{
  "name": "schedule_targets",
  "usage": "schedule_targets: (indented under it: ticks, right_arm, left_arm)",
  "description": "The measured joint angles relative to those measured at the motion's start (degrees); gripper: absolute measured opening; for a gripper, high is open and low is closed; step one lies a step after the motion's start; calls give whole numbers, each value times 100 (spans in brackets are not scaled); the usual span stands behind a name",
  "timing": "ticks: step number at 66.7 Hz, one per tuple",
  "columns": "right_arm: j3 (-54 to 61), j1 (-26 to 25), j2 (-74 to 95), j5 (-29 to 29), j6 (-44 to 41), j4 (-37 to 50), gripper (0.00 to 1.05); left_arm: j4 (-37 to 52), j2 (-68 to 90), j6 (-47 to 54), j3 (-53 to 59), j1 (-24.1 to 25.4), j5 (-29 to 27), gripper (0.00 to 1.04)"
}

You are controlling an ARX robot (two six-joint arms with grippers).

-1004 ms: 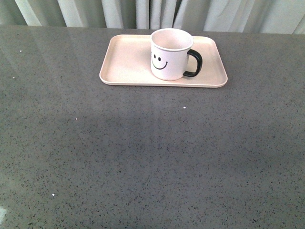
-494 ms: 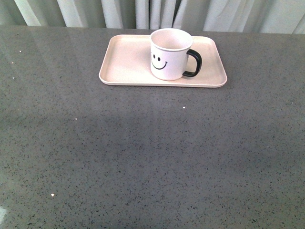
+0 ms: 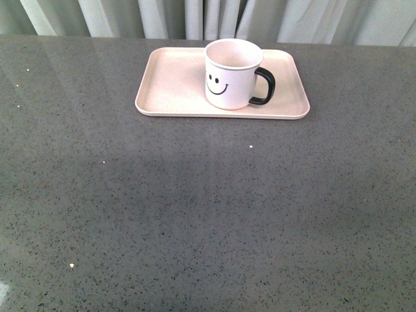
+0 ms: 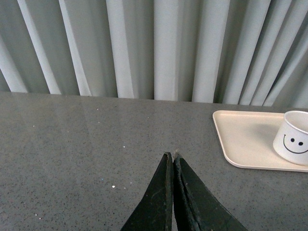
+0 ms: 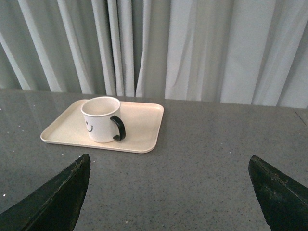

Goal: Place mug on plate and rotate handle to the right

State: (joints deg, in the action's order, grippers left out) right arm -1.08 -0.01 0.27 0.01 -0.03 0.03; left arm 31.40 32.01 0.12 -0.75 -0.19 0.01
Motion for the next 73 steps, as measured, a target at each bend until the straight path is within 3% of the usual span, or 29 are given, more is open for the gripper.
schedule_targets:
  ticks: [34,56,63,73]
  right_arm:
    - [0,0,0,2,0,0,96]
    - [0,0,0,2,0,0,96]
    - [0,0,0,2,0,0,96]
    - [0,0,0,0,0,0,96]
  left_arm:
    - [-1589,-1655,0,0,0,0,1]
    - [-2138,-2214,0,0,0,0,1]
    - [-3067,-2968,0,0,0,0,1]
    - [-3139,-3106,0,0,0,-2,1]
